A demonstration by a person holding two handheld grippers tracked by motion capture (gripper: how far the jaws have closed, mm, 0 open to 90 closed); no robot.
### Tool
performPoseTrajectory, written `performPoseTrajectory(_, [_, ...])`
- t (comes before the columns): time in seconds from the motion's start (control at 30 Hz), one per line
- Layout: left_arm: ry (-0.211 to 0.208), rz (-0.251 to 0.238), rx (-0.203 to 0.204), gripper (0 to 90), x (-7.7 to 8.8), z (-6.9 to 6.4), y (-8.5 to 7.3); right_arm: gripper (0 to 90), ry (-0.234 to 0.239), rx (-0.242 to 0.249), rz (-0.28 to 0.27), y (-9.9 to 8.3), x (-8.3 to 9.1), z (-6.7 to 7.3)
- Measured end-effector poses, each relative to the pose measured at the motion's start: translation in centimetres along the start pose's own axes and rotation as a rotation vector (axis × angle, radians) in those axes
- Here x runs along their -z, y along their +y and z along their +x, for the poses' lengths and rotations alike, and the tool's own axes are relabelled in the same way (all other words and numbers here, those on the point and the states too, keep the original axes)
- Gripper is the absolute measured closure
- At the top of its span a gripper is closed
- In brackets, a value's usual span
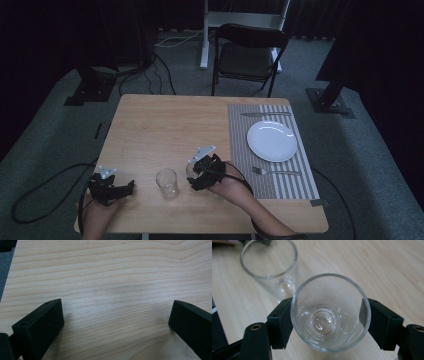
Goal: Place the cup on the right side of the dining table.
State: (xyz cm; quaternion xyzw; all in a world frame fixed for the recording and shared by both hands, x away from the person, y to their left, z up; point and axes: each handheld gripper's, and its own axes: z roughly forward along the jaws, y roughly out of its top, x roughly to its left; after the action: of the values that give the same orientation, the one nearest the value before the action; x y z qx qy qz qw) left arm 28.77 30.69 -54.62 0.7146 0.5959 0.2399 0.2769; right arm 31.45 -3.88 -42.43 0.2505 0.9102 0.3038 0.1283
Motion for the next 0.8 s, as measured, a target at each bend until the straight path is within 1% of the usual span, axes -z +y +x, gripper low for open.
performPoseTrajectory(0.07, [0.0,0.0,0.0,0.3,0.0,0.0,0.0,28.2,-0.001,-0.003,0.009,0.3,0.1,-0.4])
performPoseTrajectory(0.1, [0.001,-0.002,0.0,0.3,0.0,0.0,0.0,28.2,-0.004,-0.019,0.0,0.5,0.3,-0.8])
performPoseTrajectory(0.13, [0.001,-0.001,0.0,0.3,0.0,0.0,0.0,28.2,-0.005,-0.013,0.005,0.6,0.3,-1.1])
performPoseTrajectory(0.17, [0.0,-0.001,0.0,0.3,0.0,0.0,0.0,28.2,-0.006,-0.021,0.01,0.8,0.4,-1.3])
performPoseTrajectory(0.2, [0.0,0.001,-0.001,0.3,0.0,0.0,0.0,28.2,-0.01,-0.034,0.002,0.9,0.5,-1.8])
performPoseTrajectory(0.23, [0.001,-0.001,-0.001,0.3,0.0,0.0,0.0,28.2,-0.011,-0.035,0.007,1.1,0.5,-2.2])
performPoseTrajectory(0.37, [0.001,-0.001,-0.001,0.3,0.0,0.0,0.0,28.2,-0.037,-0.075,-0.003,1.4,0.6,-3.7])
performPoseTrajectory(0.4, [0.001,-0.002,0.0,0.2,0.0,0.0,0.0,28.2,-0.046,-0.075,0.005,1.5,0.6,-4.1])
performPoseTrajectory(0.43, [0.001,-0.002,-0.001,0.3,0.0,0.0,0.0,28.2,-0.056,-0.087,-0.003,1.6,0.7,-4.4])
performPoseTrajectory(0.5, [0.001,-0.002,-0.001,0.3,0.0,0.0,0.0,28.2,-0.063,-0.091,0.004,1.7,0.7,-5.0])
performPoseTrajectory(0.57, [0.001,-0.002,-0.001,0.3,0.0,0.0,0.0,28.2,-0.069,-0.11,-0.001,1.8,0.8,-5.8])
performPoseTrajectory(0.63, [0.001,-0.001,-0.001,0.2,0.0,0.0,0.0,28.2,-0.085,-0.127,-0.004,1.9,0.9,-6.6])
performPoseTrajectory(0.77, [0.001,-0.001,-0.001,0.3,0.0,0.0,0.0,28.2,-0.108,-0.143,0.006,2.1,1.1,-8.1])
performPoseTrajectory(0.8, [0.001,-0.001,0.0,0.3,0.0,0.0,0.0,28.2,-0.121,-0.151,0.007,2.1,1.2,-8.5])
